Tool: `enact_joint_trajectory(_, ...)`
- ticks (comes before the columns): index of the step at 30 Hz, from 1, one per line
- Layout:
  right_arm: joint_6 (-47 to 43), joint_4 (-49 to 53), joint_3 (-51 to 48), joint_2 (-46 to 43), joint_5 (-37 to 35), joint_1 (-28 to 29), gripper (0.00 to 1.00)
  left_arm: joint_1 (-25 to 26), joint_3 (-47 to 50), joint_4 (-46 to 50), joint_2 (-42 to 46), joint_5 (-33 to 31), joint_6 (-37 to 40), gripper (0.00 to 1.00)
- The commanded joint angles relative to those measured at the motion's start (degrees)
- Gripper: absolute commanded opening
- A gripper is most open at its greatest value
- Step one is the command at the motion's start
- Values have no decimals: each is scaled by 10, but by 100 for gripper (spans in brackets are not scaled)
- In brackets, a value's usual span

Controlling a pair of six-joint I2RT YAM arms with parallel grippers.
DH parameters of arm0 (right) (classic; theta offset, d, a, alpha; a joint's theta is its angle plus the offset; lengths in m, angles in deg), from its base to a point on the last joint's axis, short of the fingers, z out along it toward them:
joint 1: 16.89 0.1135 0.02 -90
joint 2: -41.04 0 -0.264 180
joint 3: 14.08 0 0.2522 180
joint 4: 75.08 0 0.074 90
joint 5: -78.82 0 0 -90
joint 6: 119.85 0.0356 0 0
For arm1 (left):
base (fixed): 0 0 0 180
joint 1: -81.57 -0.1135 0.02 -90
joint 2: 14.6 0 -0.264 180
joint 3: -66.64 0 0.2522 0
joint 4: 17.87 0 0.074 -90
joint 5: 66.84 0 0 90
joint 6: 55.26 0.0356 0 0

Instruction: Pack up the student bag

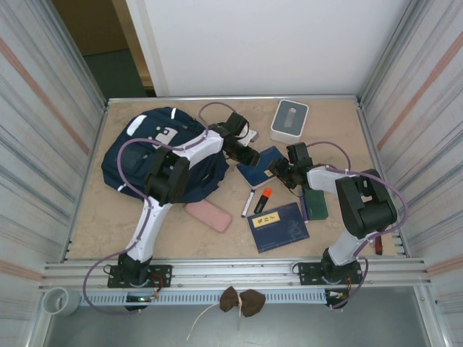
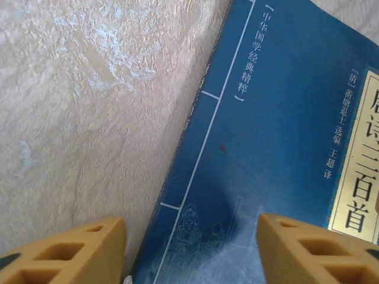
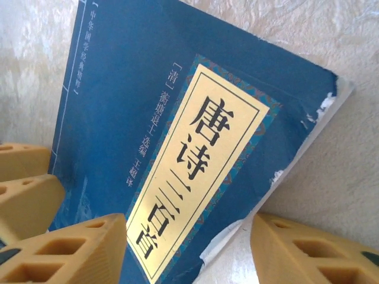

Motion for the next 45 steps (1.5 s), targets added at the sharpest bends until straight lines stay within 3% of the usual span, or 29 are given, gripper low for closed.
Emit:
enact_joint_trajectory(1, 33, -68, 6, 27, -22, 14, 50, 4, 53, -7, 29, 63, -19, 55)
enact_joint_trajectory(5, 39, -81, 18, 28, -43, 23, 35, 0, 106, -59, 60, 83, -40, 52)
enact_joint_trajectory(11, 40, -85, 31, 26, -65, 32, 14, -19, 94, -56, 61, 75, -50, 51)
enact_joint_trajectory(16, 0, -68, 50, 2, -49, 25, 1, -34, 95, -63, 95, 65, -54, 57)
enact_joint_trajectory(22, -90, -60, 78, -67, 46, 3, 0, -70, 177, -156, 223, 91, -104, 68)
enact_joint_trajectory(29, -171, -50, 111, -155, 217, -19, 0, -104, 324, -301, 367, 160, -197, 77)
enact_joint_trajectory(37, -200, -67, 137, -201, 368, -19, 0, -105, 368, -351, 427, 243, -225, 89)
enact_joint_trajectory(40, -200, -74, 146, -194, 404, -17, 0, -105, 375, -378, 436, 266, -243, 80)
enact_joint_trajectory(45, -236, -8, 179, -173, 427, -19, 0, -106, 386, -439, 448, 290, -297, 34)
